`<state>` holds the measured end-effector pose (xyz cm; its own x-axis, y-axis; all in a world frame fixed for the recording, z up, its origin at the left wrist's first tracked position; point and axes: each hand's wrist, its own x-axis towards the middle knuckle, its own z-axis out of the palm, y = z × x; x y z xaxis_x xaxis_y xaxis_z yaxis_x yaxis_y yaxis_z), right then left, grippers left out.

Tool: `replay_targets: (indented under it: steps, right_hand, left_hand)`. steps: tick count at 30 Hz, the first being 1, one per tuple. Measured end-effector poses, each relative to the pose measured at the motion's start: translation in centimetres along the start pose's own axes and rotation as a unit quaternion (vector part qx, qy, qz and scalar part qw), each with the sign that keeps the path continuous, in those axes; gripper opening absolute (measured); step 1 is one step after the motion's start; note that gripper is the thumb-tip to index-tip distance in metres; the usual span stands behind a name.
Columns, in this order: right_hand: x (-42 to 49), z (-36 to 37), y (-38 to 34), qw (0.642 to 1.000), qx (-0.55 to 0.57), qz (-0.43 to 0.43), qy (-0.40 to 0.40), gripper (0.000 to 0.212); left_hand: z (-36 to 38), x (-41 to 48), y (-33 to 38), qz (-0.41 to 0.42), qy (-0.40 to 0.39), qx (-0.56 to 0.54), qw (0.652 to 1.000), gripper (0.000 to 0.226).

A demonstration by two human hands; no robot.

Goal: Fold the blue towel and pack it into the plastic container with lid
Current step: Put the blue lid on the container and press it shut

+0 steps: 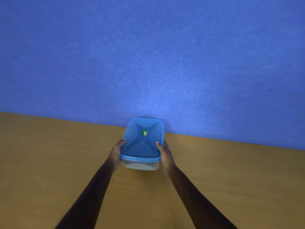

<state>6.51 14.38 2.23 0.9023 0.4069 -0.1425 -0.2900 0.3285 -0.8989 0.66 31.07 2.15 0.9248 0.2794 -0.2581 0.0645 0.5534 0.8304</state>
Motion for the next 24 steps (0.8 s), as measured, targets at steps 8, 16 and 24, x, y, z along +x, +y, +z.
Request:
replay_targets:
  steps: [8,16,24]
  right_hand:
    - [1.6,1.3,2.2,1.000,-0.031,-0.004,-0.005,0.039]
    - [2.8,1.3,2.9,0.998,-0.057,0.001,-0.016,0.037]
    - [3.7,1.3,3.2,0.996,-0.087,-0.001,-0.008,0.036]
  left_hand:
    - [-2.8,1.4,0.4,-0.027,0.013,0.003,1.000,0.032]
    - [-3.5,2.8,0.2,-0.006,0.025,0.031,0.999,0.031]
    - [-3.6,3.7,0.2,0.001,0.024,0.051,0.998,0.031]
